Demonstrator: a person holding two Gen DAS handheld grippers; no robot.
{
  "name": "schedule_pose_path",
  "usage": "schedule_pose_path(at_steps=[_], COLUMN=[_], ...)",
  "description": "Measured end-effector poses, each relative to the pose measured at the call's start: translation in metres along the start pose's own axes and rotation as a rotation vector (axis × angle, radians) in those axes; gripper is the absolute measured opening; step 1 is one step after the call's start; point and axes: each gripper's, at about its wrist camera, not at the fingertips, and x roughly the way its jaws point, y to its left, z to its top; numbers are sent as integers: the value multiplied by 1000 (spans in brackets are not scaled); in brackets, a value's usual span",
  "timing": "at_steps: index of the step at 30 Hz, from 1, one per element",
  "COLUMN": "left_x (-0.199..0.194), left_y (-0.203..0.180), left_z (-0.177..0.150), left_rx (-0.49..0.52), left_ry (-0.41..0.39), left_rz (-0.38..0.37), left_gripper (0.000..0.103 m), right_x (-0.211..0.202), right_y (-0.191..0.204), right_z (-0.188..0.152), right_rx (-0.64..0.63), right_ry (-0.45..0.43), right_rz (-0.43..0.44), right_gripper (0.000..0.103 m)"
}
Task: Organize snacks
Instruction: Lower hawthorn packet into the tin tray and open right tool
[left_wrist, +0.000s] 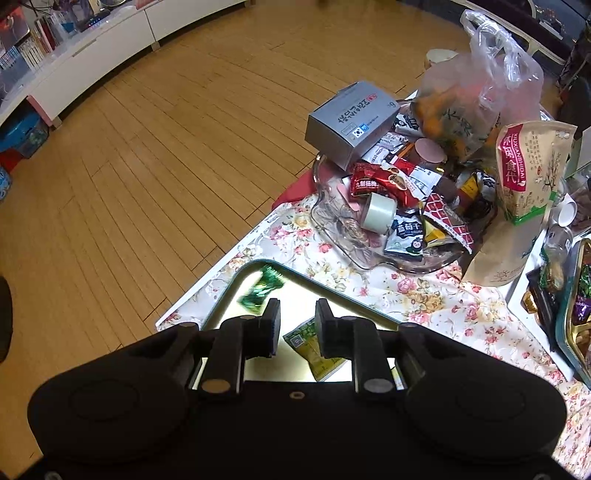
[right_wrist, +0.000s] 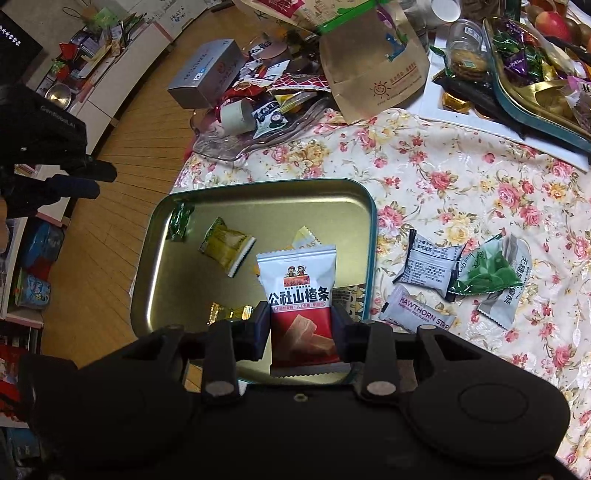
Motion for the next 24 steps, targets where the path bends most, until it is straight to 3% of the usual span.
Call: schedule_pose_path(at_steps=[6, 14, 24], left_x=[1, 0, 4], left_y=[-6, -15, -30], left_z=[-1, -5, -9], left_rx=[16, 36, 69], left_ry=[-3, -16, 30], left_rz=[-4, 7, -91], left_gripper=[29, 29, 29], right_x=[-3, -3, 0], right_y=[3, -1, -23], right_z=[-2, -1, 4], right_rx=[-7, 2, 94], right_ry=[-13, -3, 17], right_rz=[27, 21, -50], right_gripper=[46, 46, 46])
